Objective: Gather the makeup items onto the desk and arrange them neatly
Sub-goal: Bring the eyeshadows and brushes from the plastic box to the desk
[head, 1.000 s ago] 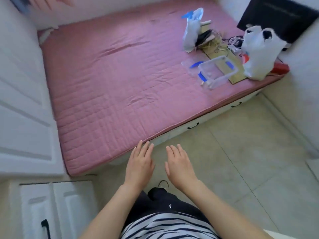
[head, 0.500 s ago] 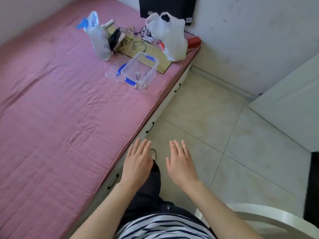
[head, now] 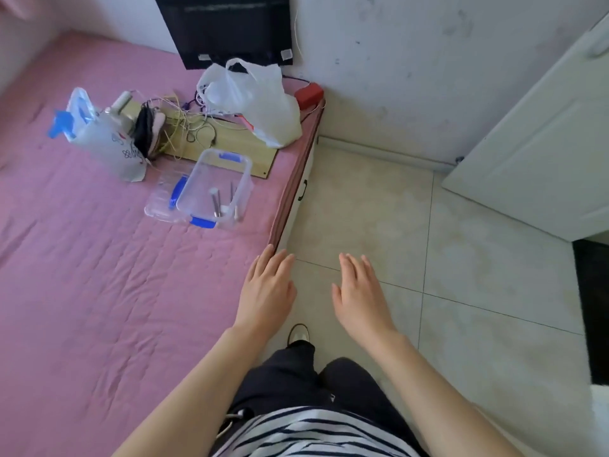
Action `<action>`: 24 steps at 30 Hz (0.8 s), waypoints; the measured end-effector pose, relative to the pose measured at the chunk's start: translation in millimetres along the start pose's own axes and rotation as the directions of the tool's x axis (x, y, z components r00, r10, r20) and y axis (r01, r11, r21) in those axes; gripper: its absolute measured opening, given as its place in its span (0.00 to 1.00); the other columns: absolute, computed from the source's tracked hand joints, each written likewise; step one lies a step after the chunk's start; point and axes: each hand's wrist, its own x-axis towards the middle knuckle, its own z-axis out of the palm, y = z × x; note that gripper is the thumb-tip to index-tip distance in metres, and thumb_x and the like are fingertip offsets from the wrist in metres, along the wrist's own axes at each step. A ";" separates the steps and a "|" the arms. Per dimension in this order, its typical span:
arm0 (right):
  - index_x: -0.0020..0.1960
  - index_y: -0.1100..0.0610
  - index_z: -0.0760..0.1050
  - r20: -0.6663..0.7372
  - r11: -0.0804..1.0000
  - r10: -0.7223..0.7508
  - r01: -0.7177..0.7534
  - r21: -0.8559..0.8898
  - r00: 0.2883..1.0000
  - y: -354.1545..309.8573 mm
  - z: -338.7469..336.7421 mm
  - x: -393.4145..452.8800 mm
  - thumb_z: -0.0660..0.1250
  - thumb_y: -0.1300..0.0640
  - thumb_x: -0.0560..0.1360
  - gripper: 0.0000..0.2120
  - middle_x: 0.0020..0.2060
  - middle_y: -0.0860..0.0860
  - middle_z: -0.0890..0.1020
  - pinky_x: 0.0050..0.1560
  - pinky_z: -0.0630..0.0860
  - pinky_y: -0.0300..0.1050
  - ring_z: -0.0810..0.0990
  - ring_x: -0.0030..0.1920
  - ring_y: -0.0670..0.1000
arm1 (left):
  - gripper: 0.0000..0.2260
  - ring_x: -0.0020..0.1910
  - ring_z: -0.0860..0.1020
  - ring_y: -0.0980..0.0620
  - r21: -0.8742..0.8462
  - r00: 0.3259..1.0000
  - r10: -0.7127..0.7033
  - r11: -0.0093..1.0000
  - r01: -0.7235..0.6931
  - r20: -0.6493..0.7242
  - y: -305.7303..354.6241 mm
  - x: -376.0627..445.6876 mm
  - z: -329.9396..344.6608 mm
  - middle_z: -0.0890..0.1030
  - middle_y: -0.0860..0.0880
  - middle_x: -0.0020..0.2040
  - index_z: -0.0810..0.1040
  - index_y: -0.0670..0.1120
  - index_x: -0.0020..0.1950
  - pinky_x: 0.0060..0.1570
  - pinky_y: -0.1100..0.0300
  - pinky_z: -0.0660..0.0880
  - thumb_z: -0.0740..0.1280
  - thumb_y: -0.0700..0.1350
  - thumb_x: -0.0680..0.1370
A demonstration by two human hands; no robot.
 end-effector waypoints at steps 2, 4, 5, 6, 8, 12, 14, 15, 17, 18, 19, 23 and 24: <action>0.77 0.60 0.52 -0.025 0.999 0.031 -0.031 0.014 0.999 0.0 -7.4 19.6 0.56 0.54 0.81 0.27 0.75 0.55 0.60 0.76 0.50 0.49 0.49 0.77 0.58 | 0.21 0.74 0.63 0.42 -0.004 1.000 0.015 1.000 -0.015 0.012 -4.9 26.3 -2.0 0.74 0.46 0.68 0.72 0.41 0.68 0.70 0.48 0.62 0.67 0.39 0.75; 0.76 0.61 0.53 -0.032 0.998 0.054 -0.053 0.017 0.998 1.7 -13.8 34.7 0.57 0.54 0.81 0.27 0.74 0.56 0.61 0.76 0.51 0.49 0.50 0.77 0.59 | 0.20 0.74 0.62 0.42 -0.018 0.999 0.027 0.999 -0.027 0.026 -6.7 49.3 -4.2 0.74 0.46 0.68 0.72 0.42 0.68 0.71 0.47 0.62 0.66 0.39 0.75; 0.76 0.61 0.53 -0.034 0.998 0.064 -0.063 0.021 0.997 3.1 -16.4 42.1 0.57 0.54 0.81 0.27 0.74 0.56 0.61 0.76 0.51 0.49 0.50 0.77 0.59 | 0.20 0.74 0.63 0.42 -0.028 0.999 0.031 0.999 -0.030 0.022 -6.4 60.0 -5.5 0.74 0.46 0.67 0.72 0.42 0.67 0.70 0.47 0.62 0.66 0.38 0.75; 0.76 0.61 0.54 -0.037 0.997 0.075 -0.074 0.028 0.997 4.9 -19.2 50.0 0.57 0.54 0.81 0.27 0.74 0.56 0.62 0.76 0.52 0.50 0.50 0.77 0.59 | 0.20 0.74 0.63 0.42 -0.036 0.999 0.034 0.999 -0.034 0.018 -5.4 70.3 -6.4 0.74 0.46 0.67 0.73 0.42 0.67 0.70 0.47 0.63 0.66 0.38 0.75; 0.76 0.61 0.55 -0.039 0.996 0.089 -0.088 0.034 0.995 9.9 -23.7 67.1 0.58 0.54 0.81 0.27 0.73 0.57 0.63 0.76 0.54 0.51 0.52 0.77 0.60 | 0.20 0.74 0.62 0.42 -0.051 0.999 0.039 0.998 -0.038 0.026 -3.0 91.0 -6.3 0.74 0.46 0.67 0.72 0.42 0.67 0.70 0.46 0.63 0.65 0.38 0.75; 0.76 0.61 0.54 -0.010 0.998 0.059 -0.059 0.012 0.998 20.7 -32.9 104.3 0.58 0.55 0.81 0.27 0.74 0.56 0.62 0.76 0.54 0.51 0.51 0.77 0.60 | 0.20 0.74 0.61 0.43 -0.053 0.998 0.027 0.998 -0.024 0.055 3.0 129.6 0.9 0.73 0.47 0.68 0.71 0.43 0.68 0.72 0.46 0.62 0.65 0.38 0.75; 0.76 0.61 0.54 -0.002 0.999 0.033 -0.033 0.012 0.999 26.9 -40.1 126.7 0.58 0.55 0.81 0.27 0.74 0.56 0.61 0.76 0.54 0.51 0.51 0.77 0.60 | 0.20 0.74 0.61 0.43 -0.058 0.998 0.007 0.998 -0.003 0.060 8.1 149.7 4.3 0.73 0.46 0.68 0.71 0.43 0.68 0.71 0.45 0.62 0.65 0.39 0.75; 0.76 0.61 0.54 0.003 1.000 0.014 -0.014 0.006 1.000 30.2 -43.7 138.6 0.58 0.55 0.81 0.27 0.74 0.56 0.62 0.76 0.55 0.52 0.51 0.77 0.60 | 0.20 0.74 0.61 0.43 -0.061 0.998 -0.009 0.998 0.012 0.054 11.1 159.8 6.0 0.73 0.46 0.68 0.71 0.42 0.68 0.71 0.45 0.62 0.65 0.38 0.75; 0.76 0.62 0.55 0.020 0.999 -0.039 0.039 -0.010 0.999 38.0 -52.8 164.1 0.58 0.56 0.80 0.27 0.74 0.57 0.62 0.75 0.55 0.53 0.52 0.76 0.61 | 0.20 0.74 0.62 0.42 -0.073 0.998 -0.053 0.996 0.055 0.034 17.9 181.6 8.6 0.73 0.46 0.68 0.72 0.42 0.68 0.71 0.45 0.63 0.66 0.38 0.75; 0.75 0.62 0.56 0.033 0.998 -0.068 0.068 -0.017 0.997 42.2 -58.1 177.3 0.59 0.57 0.80 0.26 0.73 0.57 0.63 0.75 0.56 0.53 0.52 0.76 0.61 | 0.20 0.74 0.62 0.42 -0.079 0.996 -0.080 0.994 0.081 0.026 21.6 192.3 9.4 0.73 0.46 0.68 0.72 0.42 0.67 0.70 0.44 0.64 0.66 0.37 0.75; 0.75 0.63 0.56 0.048 0.995 -0.096 0.098 -0.023 0.994 46.1 -63.9 190.6 0.59 0.57 0.80 0.26 0.73 0.57 0.63 0.75 0.56 0.54 0.52 0.76 0.62 | 0.20 0.74 0.62 0.42 -0.084 0.994 -0.106 0.991 0.108 0.019 25.8 202.9 9.8 0.74 0.46 0.68 0.72 0.42 0.68 0.70 0.44 0.64 0.66 0.37 0.75; 0.75 0.63 0.56 0.104 0.975 -0.210 0.216 -0.053 0.972 57.3 -87.3 240.1 0.59 0.58 0.80 0.26 0.73 0.58 0.62 0.75 0.55 0.55 0.52 0.76 0.62 | 0.21 0.74 0.63 0.42 -0.101 0.979 -0.201 0.975 0.199 -0.013 39.9 238.3 11.9 0.74 0.46 0.67 0.72 0.42 0.67 0.70 0.46 0.63 0.65 0.36 0.74; 0.75 0.63 0.57 0.114 0.968 -0.236 0.243 -0.057 0.965 58.5 -92.1 251.4 0.59 0.58 0.80 0.26 0.73 0.59 0.62 0.75 0.55 0.55 0.52 0.76 0.63 | 0.21 0.74 0.63 0.42 -0.097 0.975 -0.223 0.971 0.220 -0.022 41.9 245.5 12.6 0.74 0.47 0.67 0.72 0.43 0.67 0.71 0.46 0.63 0.65 0.36 0.74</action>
